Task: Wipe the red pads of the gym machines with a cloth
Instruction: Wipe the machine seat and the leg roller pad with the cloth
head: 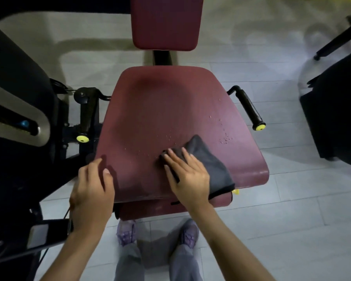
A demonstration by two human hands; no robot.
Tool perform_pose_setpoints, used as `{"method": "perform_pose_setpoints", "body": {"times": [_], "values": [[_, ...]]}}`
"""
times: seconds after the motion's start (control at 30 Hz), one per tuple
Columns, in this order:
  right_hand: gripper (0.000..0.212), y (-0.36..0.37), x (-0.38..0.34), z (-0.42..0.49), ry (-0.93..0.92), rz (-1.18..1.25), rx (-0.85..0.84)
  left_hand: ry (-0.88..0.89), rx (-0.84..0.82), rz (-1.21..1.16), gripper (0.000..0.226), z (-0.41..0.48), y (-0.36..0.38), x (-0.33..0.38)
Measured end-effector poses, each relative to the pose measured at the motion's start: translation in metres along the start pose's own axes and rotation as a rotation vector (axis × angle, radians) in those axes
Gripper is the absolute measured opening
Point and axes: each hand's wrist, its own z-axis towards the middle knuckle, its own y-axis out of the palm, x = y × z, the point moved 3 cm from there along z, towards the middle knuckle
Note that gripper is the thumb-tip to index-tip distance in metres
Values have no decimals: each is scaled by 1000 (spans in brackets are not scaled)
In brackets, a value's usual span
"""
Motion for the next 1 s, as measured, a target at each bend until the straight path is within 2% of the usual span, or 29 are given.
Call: {"method": "perform_pose_setpoints", "body": {"times": [0.07, 0.13, 0.23, 0.37, 0.47, 0.57, 0.7, 0.87, 0.93, 1.0], "values": [[32, -1, -3, 2, -93, 42, -89, -17, -31, -13, 31, 1, -2, -2], [47, -13, 17, 3, -147, -25, -258, -50, -62, -28, 31, 3, -6, -4], [62, -29, 57, 6, -26, -168, -428, -76, -104, -46, 29, 4, -9, -8], [71, -49, 106, 8, 149, -213, -449, -55, -107, -90, 22, 4, -11, -12], [70, -72, 151, 7, 401, -219, -394, -20, -87, -137, 22, 6, -11, -18], [66, -73, 143, 10, 552, -155, -312, 22, -71, -158, 29, 8, -12, -19], [61, -31, 28, 11, 333, -63, -297, -36, -107, -239, 24, 11, -16, -19], [55, 59, -147, 5, -8, 74, -415, -163, -96, -355, 31, 27, -28, -37], [52, 76, -172, 6, -116, 75, -436, -202, -63, -327, 27, 34, -36, -46], [54, 73, -159, 7, -211, 48, -440, -189, -20, -265, 25, 39, -43, -51]]}}
